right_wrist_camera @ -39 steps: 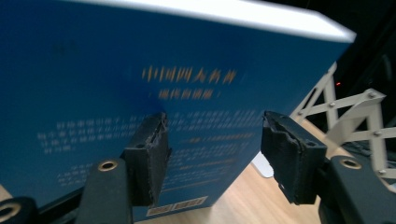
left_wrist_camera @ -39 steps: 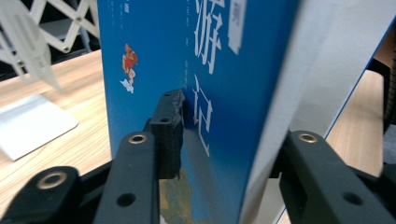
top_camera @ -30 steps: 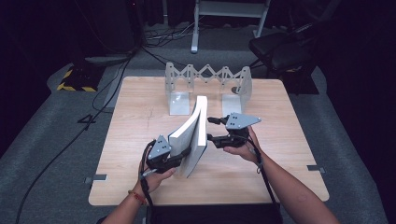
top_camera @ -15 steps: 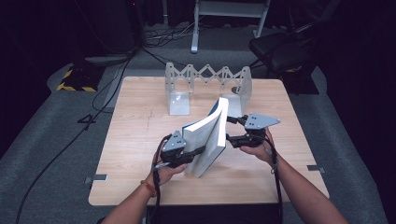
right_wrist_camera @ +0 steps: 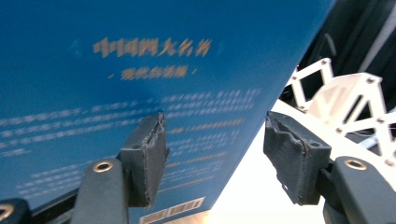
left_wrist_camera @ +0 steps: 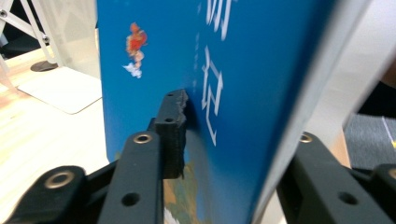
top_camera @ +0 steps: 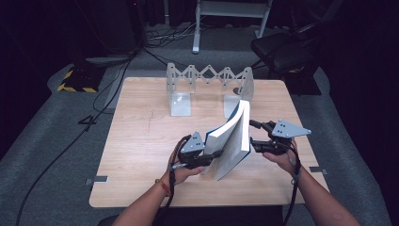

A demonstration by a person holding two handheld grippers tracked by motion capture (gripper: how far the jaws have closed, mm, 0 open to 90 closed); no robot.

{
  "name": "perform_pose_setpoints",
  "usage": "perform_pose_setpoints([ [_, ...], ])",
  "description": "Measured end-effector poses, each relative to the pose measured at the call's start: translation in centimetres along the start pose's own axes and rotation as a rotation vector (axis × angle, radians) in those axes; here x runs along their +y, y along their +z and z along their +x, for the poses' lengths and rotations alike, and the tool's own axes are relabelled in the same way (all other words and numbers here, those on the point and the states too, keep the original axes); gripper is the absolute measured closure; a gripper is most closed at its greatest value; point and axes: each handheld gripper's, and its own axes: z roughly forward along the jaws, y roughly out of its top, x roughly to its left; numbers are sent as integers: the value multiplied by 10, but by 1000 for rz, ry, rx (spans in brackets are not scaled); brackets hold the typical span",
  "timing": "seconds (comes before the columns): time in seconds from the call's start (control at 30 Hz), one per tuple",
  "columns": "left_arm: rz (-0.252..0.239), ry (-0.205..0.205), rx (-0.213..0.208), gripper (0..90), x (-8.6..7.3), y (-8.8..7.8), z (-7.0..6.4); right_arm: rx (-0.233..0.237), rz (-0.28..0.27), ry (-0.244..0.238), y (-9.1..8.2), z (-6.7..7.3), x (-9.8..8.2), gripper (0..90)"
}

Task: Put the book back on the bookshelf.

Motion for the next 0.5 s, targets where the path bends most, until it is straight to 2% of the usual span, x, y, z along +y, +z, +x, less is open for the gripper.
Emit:
perform_pose_setpoints([
  [0.07,15,20,17,572,-3,-9,-6,21,13,-15,4,9,-1,397],
  [0.13,17,30,17,557,-4,-12,-8,32,20,-21,6,12,-2,403],
  [0.17,22,34,12,549,-5,-15,-10,47,34,-30,9,15,-3,435],
  [0.2,36,49,10,531,-7,-20,-16,75,67,-60,15,23,-6,460],
  [0.33,54,53,10,419,-10,-25,-27,109,81,-74,23,34,-9,469],
  [0.4,64,61,24,332,-11,-25,-32,124,81,-79,25,38,-9,468],
  [0.47,62,56,28,316,-11,-23,-35,134,78,-83,26,39,-9,466],
  [0.5,64,47,46,241,-10,-20,-37,136,80,-91,29,43,-8,466],
])
